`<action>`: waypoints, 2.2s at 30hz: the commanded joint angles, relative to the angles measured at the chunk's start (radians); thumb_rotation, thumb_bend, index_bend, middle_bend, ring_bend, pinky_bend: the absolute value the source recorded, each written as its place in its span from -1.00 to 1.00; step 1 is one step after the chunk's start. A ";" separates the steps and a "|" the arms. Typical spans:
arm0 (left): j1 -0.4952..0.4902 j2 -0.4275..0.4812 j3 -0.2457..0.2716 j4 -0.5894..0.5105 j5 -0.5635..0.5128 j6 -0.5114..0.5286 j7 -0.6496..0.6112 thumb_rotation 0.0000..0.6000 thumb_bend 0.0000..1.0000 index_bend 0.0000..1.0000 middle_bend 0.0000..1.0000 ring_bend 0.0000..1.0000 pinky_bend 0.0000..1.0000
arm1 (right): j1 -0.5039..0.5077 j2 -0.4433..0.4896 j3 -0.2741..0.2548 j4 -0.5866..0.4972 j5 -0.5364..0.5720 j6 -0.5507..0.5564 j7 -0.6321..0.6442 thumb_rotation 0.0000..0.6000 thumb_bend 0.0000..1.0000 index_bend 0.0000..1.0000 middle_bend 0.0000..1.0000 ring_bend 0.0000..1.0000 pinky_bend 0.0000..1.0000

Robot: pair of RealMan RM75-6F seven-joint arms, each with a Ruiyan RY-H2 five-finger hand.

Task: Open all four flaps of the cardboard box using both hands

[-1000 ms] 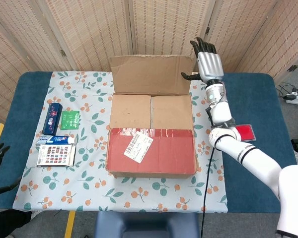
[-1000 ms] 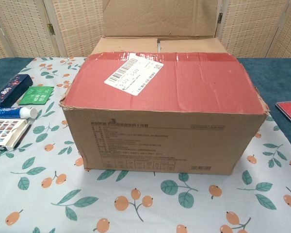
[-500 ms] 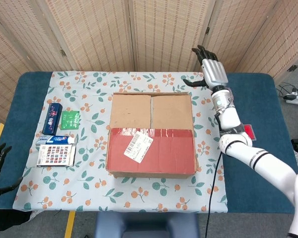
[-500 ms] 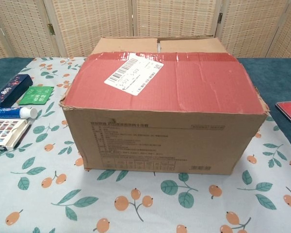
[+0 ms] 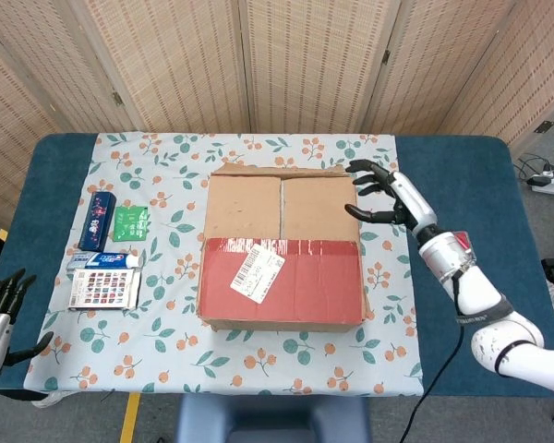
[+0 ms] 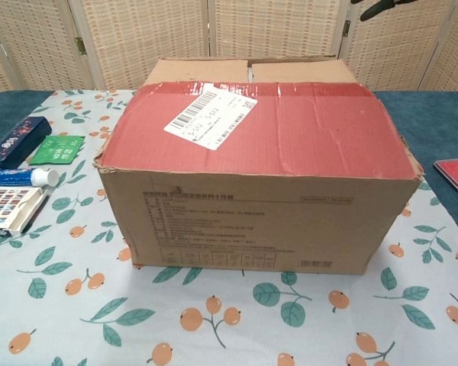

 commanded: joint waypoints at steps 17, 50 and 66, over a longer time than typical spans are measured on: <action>-0.012 -0.011 -0.004 0.003 -0.021 -0.029 0.023 1.00 -0.38 -1.00 -1.00 -1.00 -1.00 | -0.077 0.035 -0.074 0.066 -0.425 -0.067 0.583 0.39 -0.44 -0.52 -0.68 -0.50 -0.37; -0.003 -0.004 -0.003 -0.004 -0.023 -0.018 0.020 1.00 -0.38 -1.00 -1.00 -1.00 -1.00 | 0.116 -0.028 -0.362 0.205 -0.567 0.115 0.894 0.40 -0.44 -0.52 -0.79 -0.51 -0.37; -0.002 -0.007 -0.003 -0.005 -0.013 -0.009 0.024 1.00 -0.38 -1.00 -1.00 -1.00 -1.00 | 0.107 0.132 -0.415 -0.020 -0.598 0.280 0.939 0.39 -0.44 -0.52 -0.90 -0.60 -0.39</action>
